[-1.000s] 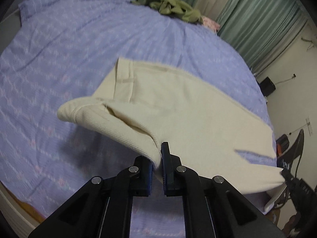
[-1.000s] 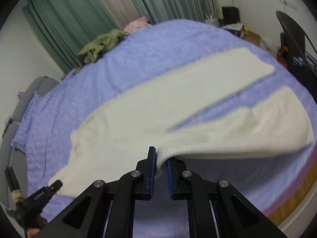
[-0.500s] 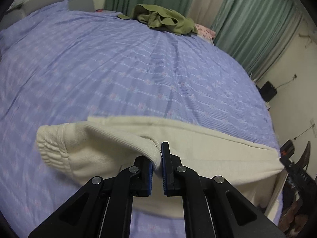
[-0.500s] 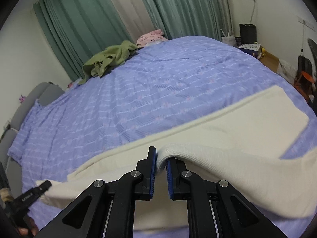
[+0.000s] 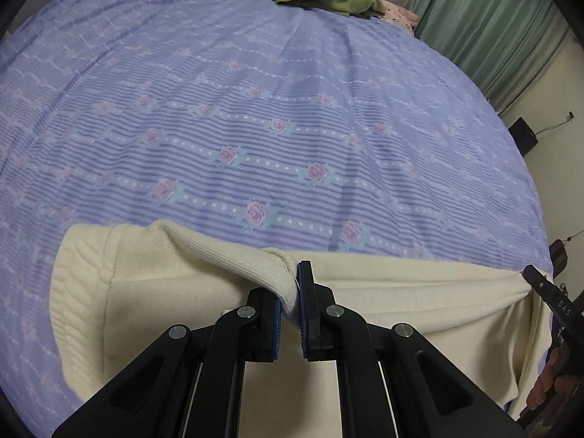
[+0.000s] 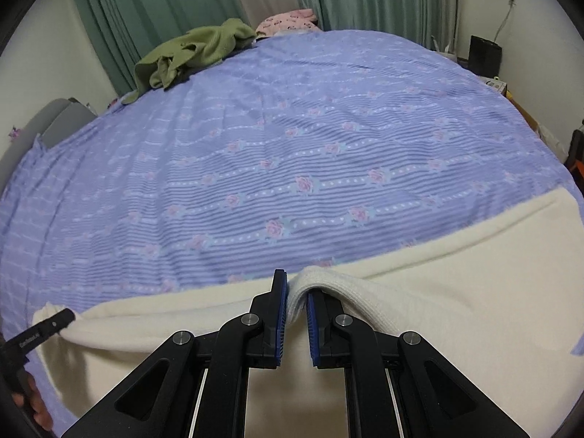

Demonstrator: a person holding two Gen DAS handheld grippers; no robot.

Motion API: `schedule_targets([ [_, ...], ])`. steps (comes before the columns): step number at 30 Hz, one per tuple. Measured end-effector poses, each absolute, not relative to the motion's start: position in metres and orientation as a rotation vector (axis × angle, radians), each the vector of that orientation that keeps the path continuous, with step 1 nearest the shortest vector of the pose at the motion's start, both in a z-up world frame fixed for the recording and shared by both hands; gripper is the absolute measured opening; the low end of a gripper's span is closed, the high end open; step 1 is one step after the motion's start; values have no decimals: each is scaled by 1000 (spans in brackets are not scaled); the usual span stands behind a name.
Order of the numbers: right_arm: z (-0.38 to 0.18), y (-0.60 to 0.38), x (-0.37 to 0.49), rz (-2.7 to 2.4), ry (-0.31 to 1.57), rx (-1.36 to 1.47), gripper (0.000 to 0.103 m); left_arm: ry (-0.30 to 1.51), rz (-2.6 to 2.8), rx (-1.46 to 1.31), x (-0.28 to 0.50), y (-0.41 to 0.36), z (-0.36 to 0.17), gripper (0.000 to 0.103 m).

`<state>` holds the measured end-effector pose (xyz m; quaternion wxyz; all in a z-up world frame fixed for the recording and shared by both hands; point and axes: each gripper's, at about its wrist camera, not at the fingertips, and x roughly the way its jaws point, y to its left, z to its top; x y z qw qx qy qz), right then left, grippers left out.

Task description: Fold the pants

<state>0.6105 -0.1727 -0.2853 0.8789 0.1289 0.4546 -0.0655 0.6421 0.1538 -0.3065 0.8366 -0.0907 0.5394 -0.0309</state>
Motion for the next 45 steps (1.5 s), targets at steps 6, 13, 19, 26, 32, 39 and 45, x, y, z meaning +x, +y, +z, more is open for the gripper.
schedule_targets([
  [6,-315,-167,636,-137,1034,205,13,1213,-53,-186,661,152,-335,14],
  [13,-302,-150,627,-39,1045,207,66,1136,-16,-127,644,141,-299,85],
  [19,-252,-128,571,73,977,216,66,1059,-127,-38,587,127,-247,85],
  [26,-185,-130,461,78,920,180,66,1013,-252,67,494,100,-187,85],
  [32,-125,-141,377,29,893,187,67,936,-324,120,415,71,-118,90],
  [39,-80,-167,291,-51,841,200,74,895,-400,116,346,31,-73,97],
  [45,-79,-212,250,-62,864,215,74,887,-393,149,300,-24,-75,97],
])
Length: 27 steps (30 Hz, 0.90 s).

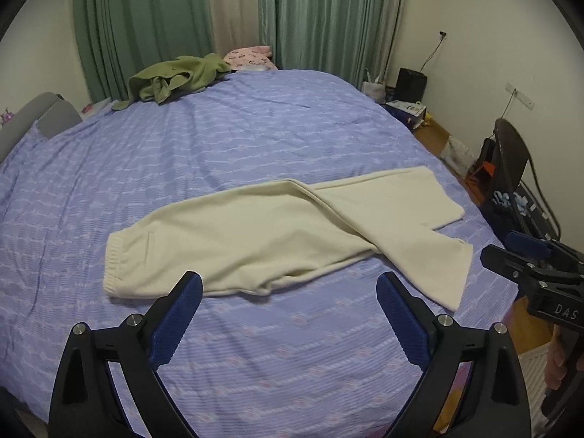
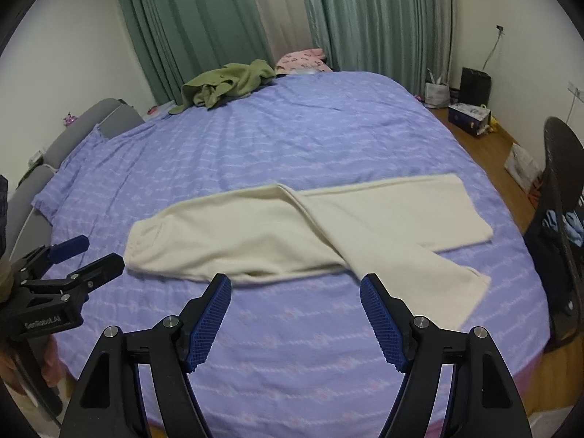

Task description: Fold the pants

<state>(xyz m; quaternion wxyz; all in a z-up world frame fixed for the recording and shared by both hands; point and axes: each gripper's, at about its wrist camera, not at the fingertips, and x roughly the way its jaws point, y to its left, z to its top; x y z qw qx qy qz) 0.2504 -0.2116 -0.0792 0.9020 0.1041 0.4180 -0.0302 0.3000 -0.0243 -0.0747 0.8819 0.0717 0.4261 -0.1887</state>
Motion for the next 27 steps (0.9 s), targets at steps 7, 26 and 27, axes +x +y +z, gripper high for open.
schedule_targets([
  [7,-104,-293,231,51,935,203,74,926,-236,76,263,-98,-99,97],
  [26,-218,-392,217,247,1187,73,74,1204,-16,-25,210,-203,-215,97],
  [27,-226,-391,218,248,1207,62,74,1221,-8,-22,211,-205,-223,97],
])
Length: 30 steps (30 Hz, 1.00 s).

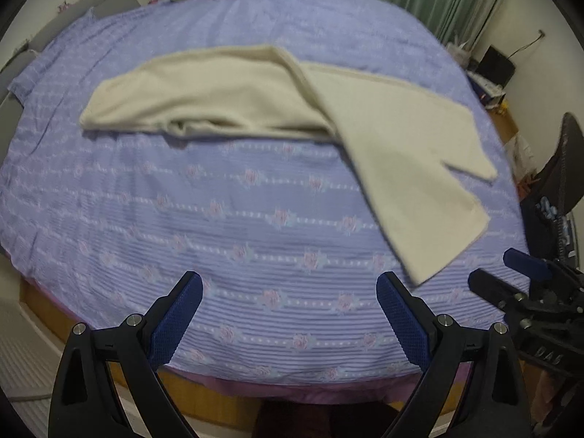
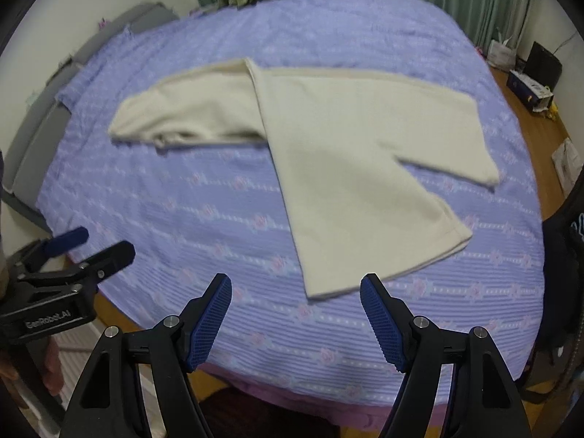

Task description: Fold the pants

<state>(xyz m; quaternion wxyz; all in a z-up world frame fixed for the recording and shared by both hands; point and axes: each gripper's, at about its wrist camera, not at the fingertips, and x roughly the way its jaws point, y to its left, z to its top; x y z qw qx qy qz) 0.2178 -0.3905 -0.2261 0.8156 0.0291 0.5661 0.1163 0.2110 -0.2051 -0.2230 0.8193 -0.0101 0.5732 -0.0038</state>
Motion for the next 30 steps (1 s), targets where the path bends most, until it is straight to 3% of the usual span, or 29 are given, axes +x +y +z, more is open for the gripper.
schedule_targets([
  [11,-320,-366,246,248,1355,-140,66,1331,9,-9,231,-217,-288,97],
  [14,-338,-356,253,279,1374,-217,59,1359,30,-31,239,-218,-302,97],
  [17,-357,-348,258,278,1385,-324,45,1376,45,-34,244,-217,-310,97],
  [19,-361,-351,261,288,1383,-335,19,1382,46,-22,248,-220,-312,97],
  [22,-346,-366,265,298,1356,-286,11,1362,36,-8,252,-223,-304,97],
  [30,-216,-450,302,113,1040,-176,10,1180,-20,-6,291,-242,-241,97],
])
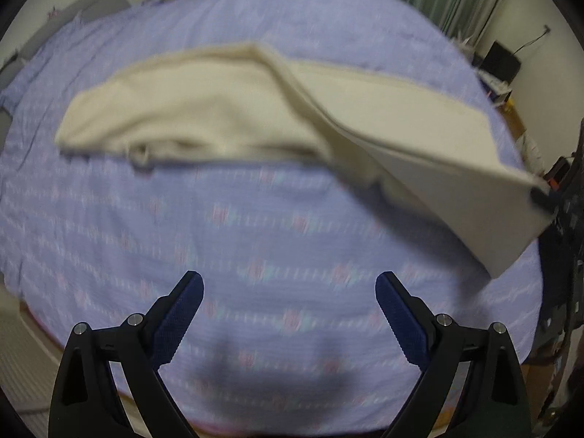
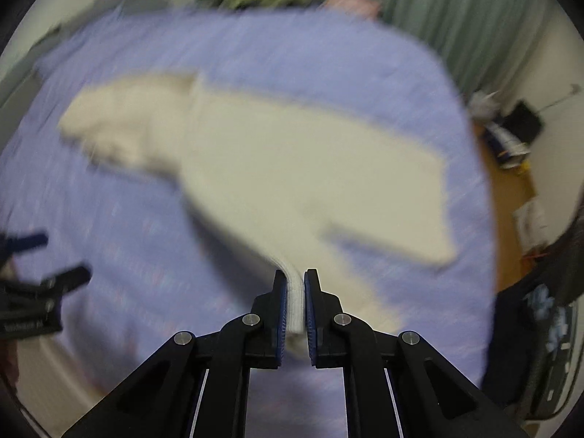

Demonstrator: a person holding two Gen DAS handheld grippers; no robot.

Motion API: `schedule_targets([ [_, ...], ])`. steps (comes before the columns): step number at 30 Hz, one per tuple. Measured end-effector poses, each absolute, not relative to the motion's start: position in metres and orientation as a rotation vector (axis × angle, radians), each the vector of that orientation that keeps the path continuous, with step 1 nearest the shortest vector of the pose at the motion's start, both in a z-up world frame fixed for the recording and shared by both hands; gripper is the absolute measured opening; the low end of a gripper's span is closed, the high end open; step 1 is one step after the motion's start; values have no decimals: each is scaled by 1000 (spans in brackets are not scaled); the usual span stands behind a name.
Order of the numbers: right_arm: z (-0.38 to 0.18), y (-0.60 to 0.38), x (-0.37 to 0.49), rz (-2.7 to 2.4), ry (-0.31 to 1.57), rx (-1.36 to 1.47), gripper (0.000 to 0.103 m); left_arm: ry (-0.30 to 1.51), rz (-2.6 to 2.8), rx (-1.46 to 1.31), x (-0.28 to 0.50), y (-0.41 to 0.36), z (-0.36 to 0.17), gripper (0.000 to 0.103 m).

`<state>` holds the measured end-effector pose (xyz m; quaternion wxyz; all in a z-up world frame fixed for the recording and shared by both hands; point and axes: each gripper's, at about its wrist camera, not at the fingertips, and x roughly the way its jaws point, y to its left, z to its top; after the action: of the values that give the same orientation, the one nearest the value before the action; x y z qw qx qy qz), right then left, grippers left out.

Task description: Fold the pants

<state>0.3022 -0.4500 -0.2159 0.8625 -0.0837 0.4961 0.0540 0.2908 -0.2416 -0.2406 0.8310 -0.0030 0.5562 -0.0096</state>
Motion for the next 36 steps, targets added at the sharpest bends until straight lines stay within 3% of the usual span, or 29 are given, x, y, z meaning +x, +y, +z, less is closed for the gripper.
schedule_targets([
  [4,-171,-501,361,-9,903,-197,10,1095,-61,-10,328,-259,-215,97],
  [8,-165,-536,424,-94,874,-199,9,1052,-97,20,369,-286,-210,97],
  [26,-305,-598,590,-204,1070,-288,9,1082,-79,69,460,-353,-283,97],
  [27,-306,-598,590,-207,1068,-281,16,1080,-77,74,464,-356,-285,97],
  [30,-297,-603,585,-258,1022,-286,59,1058,-87,104,468,-364,-282,97],
  [31,-286,-607,577,-276,977,-269,64,1050,-93,112,468,-366,-280,97],
  [36,-240,-628,513,-239,882,-114,64,1016,-145,104,455,-372,-263,97],
])
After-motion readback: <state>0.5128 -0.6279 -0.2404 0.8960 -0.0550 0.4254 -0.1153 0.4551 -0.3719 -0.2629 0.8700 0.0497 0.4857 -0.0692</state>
